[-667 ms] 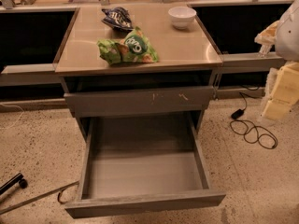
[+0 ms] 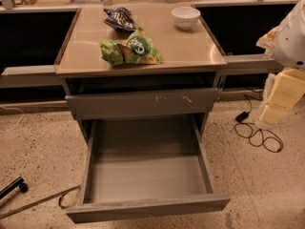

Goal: Place green rice chip bag into middle drawer

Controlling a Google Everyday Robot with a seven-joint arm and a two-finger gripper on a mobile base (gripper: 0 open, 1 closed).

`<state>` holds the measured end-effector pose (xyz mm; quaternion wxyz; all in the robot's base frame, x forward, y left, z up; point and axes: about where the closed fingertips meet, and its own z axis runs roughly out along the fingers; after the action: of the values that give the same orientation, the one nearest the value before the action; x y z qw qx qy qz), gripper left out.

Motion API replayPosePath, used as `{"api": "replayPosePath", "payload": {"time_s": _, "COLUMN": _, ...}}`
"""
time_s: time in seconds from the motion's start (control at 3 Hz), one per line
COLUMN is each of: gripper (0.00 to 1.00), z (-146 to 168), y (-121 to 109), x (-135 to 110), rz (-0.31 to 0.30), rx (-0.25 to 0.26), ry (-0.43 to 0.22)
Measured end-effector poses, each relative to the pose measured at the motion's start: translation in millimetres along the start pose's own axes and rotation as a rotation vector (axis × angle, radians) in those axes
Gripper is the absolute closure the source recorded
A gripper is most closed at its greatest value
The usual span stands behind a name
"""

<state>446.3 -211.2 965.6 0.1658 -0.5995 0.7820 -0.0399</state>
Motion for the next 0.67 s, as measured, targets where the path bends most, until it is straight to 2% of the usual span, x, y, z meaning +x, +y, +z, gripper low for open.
{"api": "replayPosePath", "payload": {"time_s": 0.33, "gripper": 0.0, "z": 40.2, "y": -28.8, "x": -33.9, "rz": -0.037, "rx": 0.014, "ry": -0.08}}
{"api": "replayPosePath", "payload": {"time_s": 0.67, "gripper": 0.0, "z": 91.9, "y": -86.0, "x": -90.5, "rz": -0.083, "rx": 0.059, "ry": -0.188}}
